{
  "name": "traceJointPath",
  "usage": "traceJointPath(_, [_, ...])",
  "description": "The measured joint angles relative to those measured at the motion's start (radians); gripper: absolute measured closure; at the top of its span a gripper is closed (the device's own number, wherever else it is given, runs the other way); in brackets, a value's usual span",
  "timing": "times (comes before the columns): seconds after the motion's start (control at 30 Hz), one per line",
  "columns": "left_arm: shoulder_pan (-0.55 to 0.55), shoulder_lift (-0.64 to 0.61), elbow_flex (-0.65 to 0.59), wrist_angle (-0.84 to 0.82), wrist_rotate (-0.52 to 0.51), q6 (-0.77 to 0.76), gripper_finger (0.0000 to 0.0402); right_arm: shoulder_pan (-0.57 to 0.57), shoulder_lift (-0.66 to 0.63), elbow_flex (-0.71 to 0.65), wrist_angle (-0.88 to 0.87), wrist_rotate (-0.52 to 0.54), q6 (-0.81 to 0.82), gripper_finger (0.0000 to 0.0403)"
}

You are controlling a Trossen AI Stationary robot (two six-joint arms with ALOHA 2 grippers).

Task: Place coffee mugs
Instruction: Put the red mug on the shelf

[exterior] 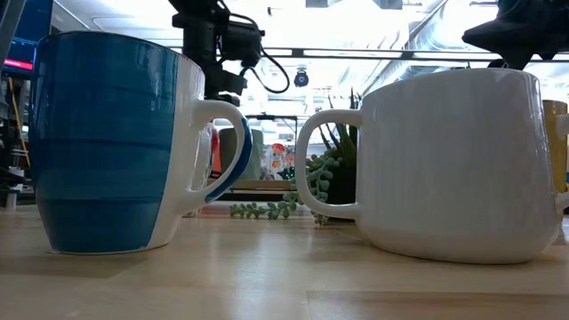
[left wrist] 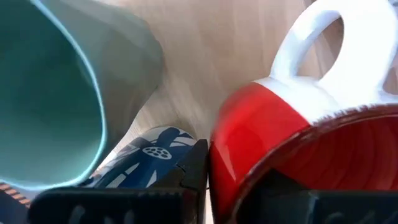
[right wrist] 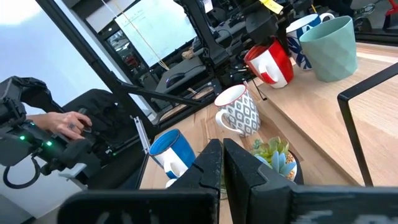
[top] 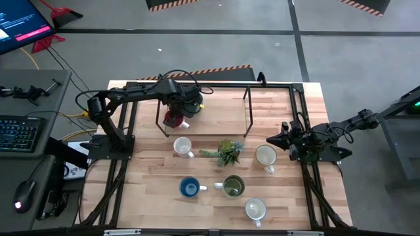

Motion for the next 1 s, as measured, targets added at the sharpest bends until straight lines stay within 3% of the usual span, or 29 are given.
traceJointPath(1.0, [0.025,0.0,0.0,-0.004,0.001,-0.105,0.0261,0.0,0.0,0.0,0.0,0.0,-0.026,0.0402])
